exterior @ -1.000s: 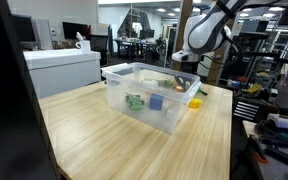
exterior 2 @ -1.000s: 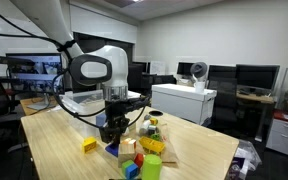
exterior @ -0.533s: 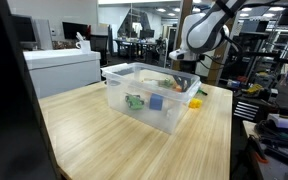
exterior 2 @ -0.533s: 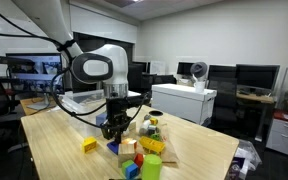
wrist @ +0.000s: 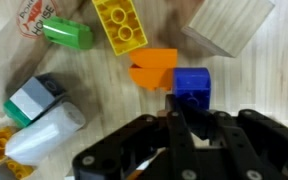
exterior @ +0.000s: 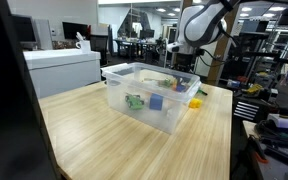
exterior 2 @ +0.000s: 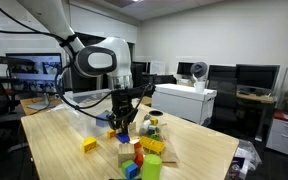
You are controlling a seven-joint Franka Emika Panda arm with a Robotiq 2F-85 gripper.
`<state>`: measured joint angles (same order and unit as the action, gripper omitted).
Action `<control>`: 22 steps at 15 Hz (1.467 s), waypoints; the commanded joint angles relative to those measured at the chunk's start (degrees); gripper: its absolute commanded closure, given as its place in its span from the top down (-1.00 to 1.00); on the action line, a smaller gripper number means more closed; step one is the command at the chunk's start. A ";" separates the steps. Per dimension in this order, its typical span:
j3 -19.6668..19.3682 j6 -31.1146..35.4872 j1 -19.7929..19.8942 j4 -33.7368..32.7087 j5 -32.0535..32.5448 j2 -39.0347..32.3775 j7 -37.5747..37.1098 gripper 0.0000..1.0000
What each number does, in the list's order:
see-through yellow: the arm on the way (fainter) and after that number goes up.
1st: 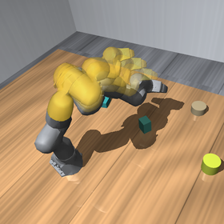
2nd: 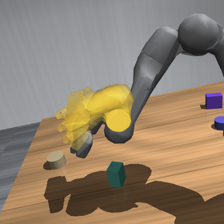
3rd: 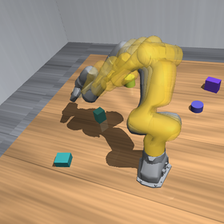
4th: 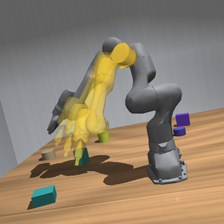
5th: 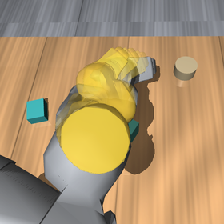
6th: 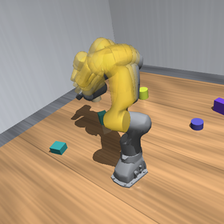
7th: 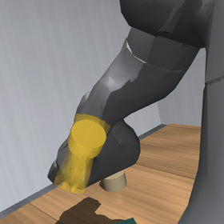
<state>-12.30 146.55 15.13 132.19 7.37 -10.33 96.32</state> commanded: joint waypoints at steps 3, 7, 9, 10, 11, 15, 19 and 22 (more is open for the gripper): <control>0.82 -1.60 -0.99 -1.86 0.29 4.86 -5.44 -0.93; 2.66 -1.07 -2.33 -3.29 -2.13 9.33 -6.40 -0.93; 3.88 -0.97 -3.91 -3.47 -4.85 12.55 -6.04 -0.93; 4.39 -0.93 -4.89 -3.29 -6.53 14.13 -5.66 -0.93; 4.74 -1.08 -5.90 -3.18 -7.90 15.42 -5.34 -0.93; 5.64 -2.27 -10.79 -0.40 -12.33 20.74 -4.07 -0.93; 5.41 -3.79 -13.46 0.31 -11.91 21.80 -5.35 -0.24; 4.79 -3.31 -12.88 -0.96 -11.69 20.61 -8.17 0.19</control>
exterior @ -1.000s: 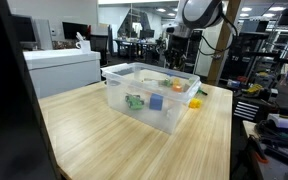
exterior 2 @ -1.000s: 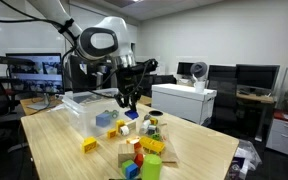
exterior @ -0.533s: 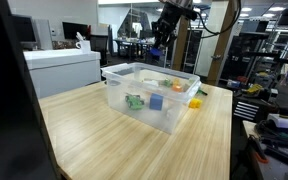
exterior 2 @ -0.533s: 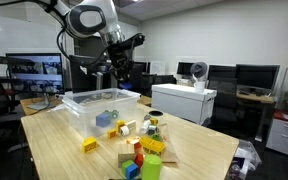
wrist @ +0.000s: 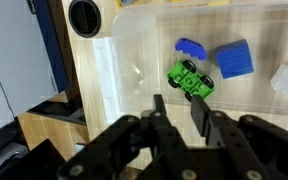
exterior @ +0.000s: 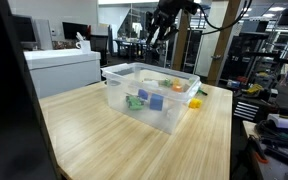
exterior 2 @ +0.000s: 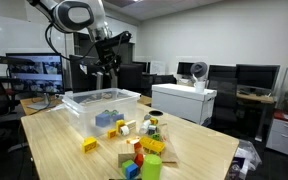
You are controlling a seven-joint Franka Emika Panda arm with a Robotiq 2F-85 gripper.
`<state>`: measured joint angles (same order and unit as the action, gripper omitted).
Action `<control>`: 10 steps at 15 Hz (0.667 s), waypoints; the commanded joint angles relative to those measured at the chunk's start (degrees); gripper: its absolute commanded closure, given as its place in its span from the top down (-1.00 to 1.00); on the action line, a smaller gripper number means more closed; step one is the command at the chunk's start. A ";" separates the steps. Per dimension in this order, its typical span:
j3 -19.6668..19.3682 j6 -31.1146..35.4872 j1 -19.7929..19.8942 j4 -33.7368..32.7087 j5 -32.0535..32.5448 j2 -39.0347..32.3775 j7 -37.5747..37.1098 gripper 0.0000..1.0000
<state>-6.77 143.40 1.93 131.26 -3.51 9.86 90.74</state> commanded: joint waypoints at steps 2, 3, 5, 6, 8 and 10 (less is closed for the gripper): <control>-1.87 -0.72 2.24 -0.94 0.64 -1.05 -8.84 0.44; -2.81 -0.79 3.16 -0.97 1.14 -1.55 -10.58 0.59; -5.08 -1.90 5.66 -1.59 2.57 -2.91 -13.67 0.85; -6.24 -3.48 6.91 -2.01 3.27 -3.64 -14.43 0.96; -8.19 -5.81 9.43 -2.15 5.36 -5.10 -16.76 1.00; -9.86 -8.29 11.71 -2.10 8.03 -6.71 -19.40 1.00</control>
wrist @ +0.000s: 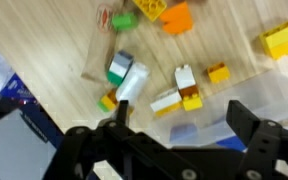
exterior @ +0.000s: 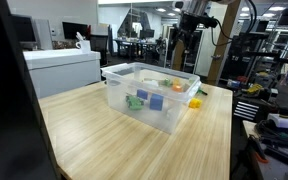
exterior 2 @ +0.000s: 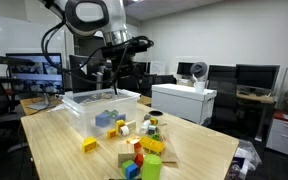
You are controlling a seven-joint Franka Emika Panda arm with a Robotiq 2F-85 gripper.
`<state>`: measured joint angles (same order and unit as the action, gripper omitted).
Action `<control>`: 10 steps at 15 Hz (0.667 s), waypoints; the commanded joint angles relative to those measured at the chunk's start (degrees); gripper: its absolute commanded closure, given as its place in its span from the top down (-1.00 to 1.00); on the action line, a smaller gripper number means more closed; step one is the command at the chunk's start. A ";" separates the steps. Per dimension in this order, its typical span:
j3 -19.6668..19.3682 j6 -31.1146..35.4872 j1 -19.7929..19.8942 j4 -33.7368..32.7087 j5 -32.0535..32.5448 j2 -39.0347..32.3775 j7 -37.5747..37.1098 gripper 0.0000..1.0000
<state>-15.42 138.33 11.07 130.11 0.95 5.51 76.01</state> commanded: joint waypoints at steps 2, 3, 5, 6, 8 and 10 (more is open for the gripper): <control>-2.51 -6.16 4.30 -0.56 5.37 -3.63 -6.44 1.00; -2.81 -7.17 4.73 -0.59 5.45 -4.16 -6.60 1.00; -3.06 -8.64 5.35 -0.48 5.41 -5.16 -7.00 1.00; -3.15 -8.62 5.52 -0.25 5.56 -5.68 -7.24 1.00; -3.33 -7.03 5.93 0.56 6.17 -6.67 -7.36 1.00; -3.41 -5.19 6.23 1.09 6.65 -8.11 -6.60 1.00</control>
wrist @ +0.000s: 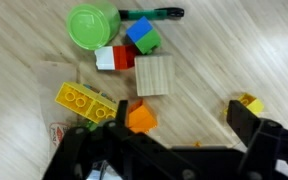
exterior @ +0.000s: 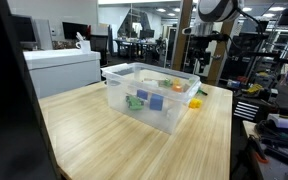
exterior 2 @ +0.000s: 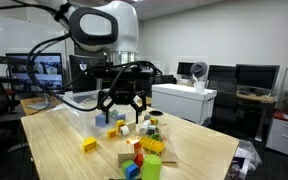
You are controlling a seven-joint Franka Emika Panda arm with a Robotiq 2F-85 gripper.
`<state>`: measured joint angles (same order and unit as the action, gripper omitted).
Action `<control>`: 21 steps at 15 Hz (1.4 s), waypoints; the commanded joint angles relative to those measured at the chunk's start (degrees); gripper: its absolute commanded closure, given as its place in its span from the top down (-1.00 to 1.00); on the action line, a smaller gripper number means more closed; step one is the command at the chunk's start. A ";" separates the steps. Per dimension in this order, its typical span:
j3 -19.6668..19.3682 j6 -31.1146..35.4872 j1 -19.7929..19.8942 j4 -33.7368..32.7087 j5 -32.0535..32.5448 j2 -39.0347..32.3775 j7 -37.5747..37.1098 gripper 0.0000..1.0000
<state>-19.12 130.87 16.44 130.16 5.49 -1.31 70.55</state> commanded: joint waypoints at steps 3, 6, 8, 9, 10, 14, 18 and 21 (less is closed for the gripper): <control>0.34 6.78 1.07 1.69 4.23 -5.14 -2.42 1.00; 0.66 11.52 1.10 2.08 7.52 -9.54 -4.70 1.00; 1.19 13.53 0.91 1.74 8.72 -11.97 -5.93 1.00; 1.67 14.94 0.74 1.61 9.55 -13.64 -6.95 1.00; 2.04 14.31 0.42 1.83 10.20 -13.29 -7.37 0.50; 2.75 11.64 -0.36 1.72 11.94 -12.11 -10.15 0.00; 1.18 9.09 -2.58 -0.04 21.19 -10.81 -21.38 -0.38; 3.27 6.01 -3.44 -2.96 21.92 -6.31 -25.11 -0.38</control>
<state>-17.15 140.26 14.07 128.22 25.90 -12.92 48.90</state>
